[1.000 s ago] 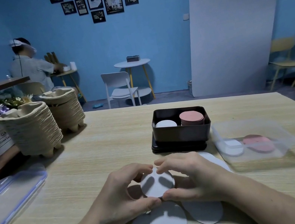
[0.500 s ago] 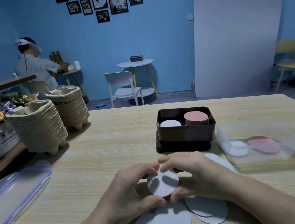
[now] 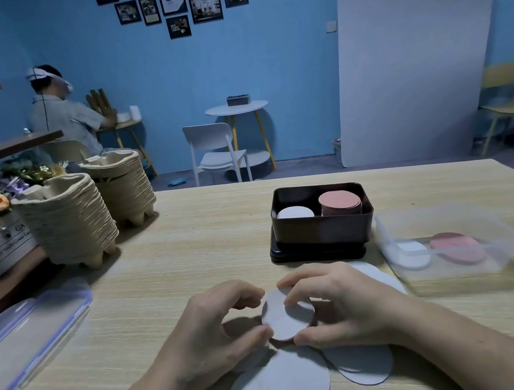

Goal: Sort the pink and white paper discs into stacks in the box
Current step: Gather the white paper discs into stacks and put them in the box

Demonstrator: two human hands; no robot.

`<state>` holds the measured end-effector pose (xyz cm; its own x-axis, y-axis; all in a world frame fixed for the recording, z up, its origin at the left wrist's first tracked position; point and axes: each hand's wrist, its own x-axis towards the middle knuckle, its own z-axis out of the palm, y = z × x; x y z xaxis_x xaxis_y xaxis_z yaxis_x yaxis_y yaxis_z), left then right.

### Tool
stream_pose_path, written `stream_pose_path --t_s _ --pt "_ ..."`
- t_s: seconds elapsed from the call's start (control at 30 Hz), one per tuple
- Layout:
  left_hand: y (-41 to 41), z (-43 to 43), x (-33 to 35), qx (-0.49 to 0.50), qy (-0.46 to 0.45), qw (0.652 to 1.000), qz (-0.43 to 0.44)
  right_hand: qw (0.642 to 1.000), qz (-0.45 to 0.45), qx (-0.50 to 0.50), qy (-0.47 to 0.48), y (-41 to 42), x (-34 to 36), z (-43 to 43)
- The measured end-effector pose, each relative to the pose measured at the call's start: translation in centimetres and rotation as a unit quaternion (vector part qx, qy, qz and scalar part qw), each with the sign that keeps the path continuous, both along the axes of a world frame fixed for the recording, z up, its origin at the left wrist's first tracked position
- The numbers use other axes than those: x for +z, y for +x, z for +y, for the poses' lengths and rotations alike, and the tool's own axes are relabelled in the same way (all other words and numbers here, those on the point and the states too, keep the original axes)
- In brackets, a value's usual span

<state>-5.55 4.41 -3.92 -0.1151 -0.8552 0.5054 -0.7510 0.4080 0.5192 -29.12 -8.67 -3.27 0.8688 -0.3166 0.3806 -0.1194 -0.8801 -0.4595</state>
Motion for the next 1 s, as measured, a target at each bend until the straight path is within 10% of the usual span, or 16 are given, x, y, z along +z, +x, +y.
stream_pose_path --t_s 0.47,1.0 --pt "3.4 2.8 0.6 0.017 0.15 0.984 -0.097 0.999 0.011 -0.03 0.019 -1.1 0.5 -0.1" --pt "0.8 0.6 0.2 0.053 0.033 0.997 0.034 1.0 0.023 -0.009 0.016 -0.9 0.2 -0.4"
